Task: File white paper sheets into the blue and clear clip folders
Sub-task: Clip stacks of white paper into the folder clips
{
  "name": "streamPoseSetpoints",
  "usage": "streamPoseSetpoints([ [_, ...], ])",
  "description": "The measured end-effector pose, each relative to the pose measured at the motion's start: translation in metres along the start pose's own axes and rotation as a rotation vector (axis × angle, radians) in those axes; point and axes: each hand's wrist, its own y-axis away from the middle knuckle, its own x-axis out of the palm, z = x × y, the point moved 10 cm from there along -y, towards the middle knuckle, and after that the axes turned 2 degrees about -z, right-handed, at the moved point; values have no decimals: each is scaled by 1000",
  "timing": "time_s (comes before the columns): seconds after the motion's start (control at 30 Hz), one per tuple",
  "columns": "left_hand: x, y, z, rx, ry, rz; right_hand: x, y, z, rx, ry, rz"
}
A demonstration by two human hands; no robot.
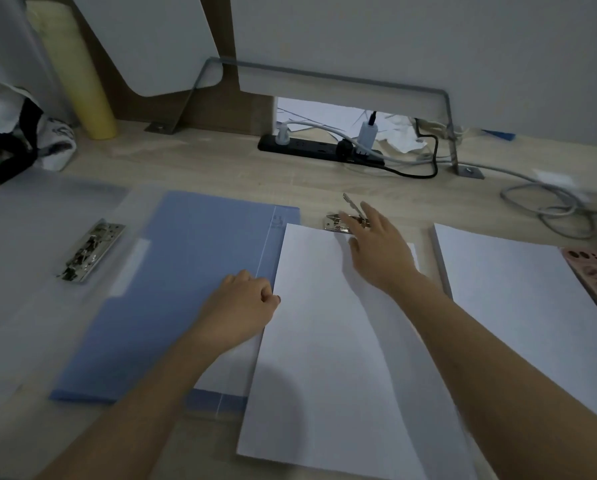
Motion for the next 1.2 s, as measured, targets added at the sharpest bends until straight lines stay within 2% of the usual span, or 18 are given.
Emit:
streamPoseSetpoints([
  [0.1,0,-1,1,9,-9,-15,8,-17,-1,23,81,6],
  [0.27,2,-5,3,1,-20,-9,6,-16,-37,209,20,-14],
  [0.4,2,-5,4,-4,-18,-2,-1,1,-64,349,-210,-6],
  [0.5,2,-5,3,-6,-15,8,-15,30,-97,536,-422,-35],
  [0.6,2,-3,1,-4,1,16,-18,70,-116,673,-486,67],
  [0.73,1,-1,2,-3,12,6,-9,101,-105,697,-546,193],
  [0.97,1,-1,4,-39,21,34,-3,97,-94,739,-479,264],
  [1.2,1,-2,5,-52,32,28,6,94,-101,822,-533,288],
])
